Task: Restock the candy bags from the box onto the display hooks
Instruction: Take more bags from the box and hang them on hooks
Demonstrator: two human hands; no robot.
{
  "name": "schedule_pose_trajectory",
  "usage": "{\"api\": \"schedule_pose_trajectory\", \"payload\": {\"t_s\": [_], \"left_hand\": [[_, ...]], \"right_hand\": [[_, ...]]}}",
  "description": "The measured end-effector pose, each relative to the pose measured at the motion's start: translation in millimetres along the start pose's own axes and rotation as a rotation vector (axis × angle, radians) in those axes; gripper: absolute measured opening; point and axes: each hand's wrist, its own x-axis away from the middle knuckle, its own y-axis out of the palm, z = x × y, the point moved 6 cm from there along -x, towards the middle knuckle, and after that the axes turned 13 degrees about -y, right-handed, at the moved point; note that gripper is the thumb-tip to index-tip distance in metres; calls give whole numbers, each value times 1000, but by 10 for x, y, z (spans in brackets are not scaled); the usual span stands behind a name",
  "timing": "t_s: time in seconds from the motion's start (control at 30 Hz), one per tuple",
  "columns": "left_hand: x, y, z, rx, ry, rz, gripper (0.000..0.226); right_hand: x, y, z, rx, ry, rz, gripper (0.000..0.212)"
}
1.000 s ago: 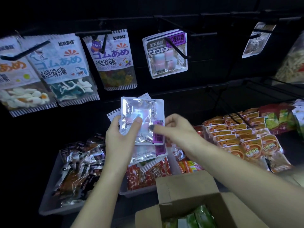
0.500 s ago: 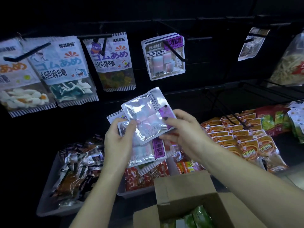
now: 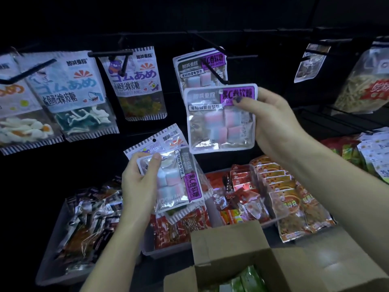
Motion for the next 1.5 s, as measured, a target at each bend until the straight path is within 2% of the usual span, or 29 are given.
{"api": "schedule_pose_trajectory", "payload": {"t_s": [0.43, 0.63, 0.87, 0.97, 1.1, 1.23, 1.33, 1.43, 1.5], "left_hand": [[-13, 30, -25, 3, 7, 8, 19], [-53, 25, -39, 14, 0, 5, 18], [-70, 31, -20, 0, 15, 6, 19], [-112, 22, -24, 11, 19, 4, 19], [-176, 7, -31, 43, 31, 22, 19], [-173, 22, -8, 39, 40, 4, 20], [-153, 15, 29, 32, 57, 6, 19], [-138, -2, 28, 53, 40, 14, 20], [-136, -10, 19, 58, 13, 4, 23]], "right_hand": [[-163, -49, -47, 61, -17, 88, 22], [-199, -53, 4, 109, -21, 90, 16], [-570, 65, 200, 149, 42, 53, 31], [-812, 117, 277, 167, 56, 100, 30], [-1078, 183, 362, 245, 42, 125, 18], [-1205, 217, 414, 312, 38, 175, 28], [-1136, 183, 437, 423, 64, 225, 45], [-767, 77, 443, 555, 82, 302, 44], [-341, 109, 561, 543, 142, 271, 46]]}}
